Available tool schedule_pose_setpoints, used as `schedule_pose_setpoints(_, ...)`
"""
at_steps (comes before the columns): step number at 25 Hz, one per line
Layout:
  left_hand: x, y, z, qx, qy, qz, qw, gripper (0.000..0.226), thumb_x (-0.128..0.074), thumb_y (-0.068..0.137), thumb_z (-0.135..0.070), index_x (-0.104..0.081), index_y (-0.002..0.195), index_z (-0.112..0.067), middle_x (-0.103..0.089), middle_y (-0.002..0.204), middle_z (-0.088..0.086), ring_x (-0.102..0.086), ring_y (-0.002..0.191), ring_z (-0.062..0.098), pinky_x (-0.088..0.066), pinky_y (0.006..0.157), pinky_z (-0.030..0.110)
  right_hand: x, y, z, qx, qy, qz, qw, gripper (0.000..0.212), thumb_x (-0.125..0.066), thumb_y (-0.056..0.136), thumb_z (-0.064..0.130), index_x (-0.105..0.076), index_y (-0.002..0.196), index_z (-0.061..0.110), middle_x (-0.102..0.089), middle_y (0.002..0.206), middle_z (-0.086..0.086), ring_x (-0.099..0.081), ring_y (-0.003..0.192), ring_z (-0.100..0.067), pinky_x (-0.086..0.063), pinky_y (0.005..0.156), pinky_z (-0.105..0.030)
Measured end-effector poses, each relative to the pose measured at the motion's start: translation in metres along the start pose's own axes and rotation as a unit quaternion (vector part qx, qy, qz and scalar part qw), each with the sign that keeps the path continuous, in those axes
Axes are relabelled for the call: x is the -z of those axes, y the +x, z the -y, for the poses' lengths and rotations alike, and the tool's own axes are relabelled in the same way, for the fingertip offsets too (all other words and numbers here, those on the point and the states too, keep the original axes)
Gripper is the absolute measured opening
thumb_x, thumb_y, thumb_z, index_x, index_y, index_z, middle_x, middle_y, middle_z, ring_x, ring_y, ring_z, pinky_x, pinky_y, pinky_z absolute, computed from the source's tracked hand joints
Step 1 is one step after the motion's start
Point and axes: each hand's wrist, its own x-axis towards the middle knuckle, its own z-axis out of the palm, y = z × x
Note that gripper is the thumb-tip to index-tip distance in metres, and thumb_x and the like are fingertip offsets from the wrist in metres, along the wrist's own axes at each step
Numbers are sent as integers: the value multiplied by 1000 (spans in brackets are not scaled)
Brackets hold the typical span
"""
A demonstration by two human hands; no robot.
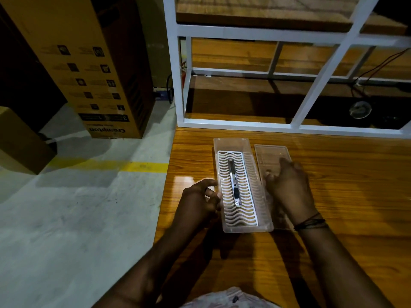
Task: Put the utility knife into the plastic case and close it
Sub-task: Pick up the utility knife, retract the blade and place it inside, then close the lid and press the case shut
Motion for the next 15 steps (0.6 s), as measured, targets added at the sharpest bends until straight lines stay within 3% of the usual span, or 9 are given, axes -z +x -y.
schedule_pose_setpoints(3, -1, -1, 2, 3, -16, 1, 1000, 32, -71, 96, -24, -67, 128, -25, -74, 89, -5, -77, 68, 14, -61, 51, 27, -10, 14, -32, -172, -109, 124, 971, 111, -71, 72, 62, -17, 154, 12, -20, 158, -22, -24, 143, -47, -34, 111, -62)
schedule_pose_setpoints(5, -2, -1, 3, 7, -19, 1, 1000, 34, -71, 96, -24, -65, 129, -26, -75, 91, -3, -78, 70, 16, -65, 56, 35, -13, 15, -41, -223, -135, 164, 951, 131, -77, 64, 66, -1, 157, 11, -9, 162, -23, -16, 146, -47, -27, 114, -63)
schedule_pose_setpoints(12, -4, -1, 3, 6, -8, -5, 1000, 33, -70, 96, -22, -64, 129, -28, -74, 91, -2, -77, 71, 22, -66, 59, 44, -12, 15, -43, -210, -139, 144, 957, 123, -88, 56, 57, -25, 149, 7, -31, 150, -25, -38, 134, -46, -40, 108, -57)
schedule_pose_setpoints(15, -4, -1, 1, 0, 3, -2, 1000, 34, -69, 96, -22, -63, 130, -27, -72, 88, -5, -76, 70, 22, -66, 59, 43, -2, 12, -43, -164, -67, 115, 977, 93, -90, 59, 45, -48, 134, 9, -50, 137, -22, -57, 115, -42, -53, 93, -53)
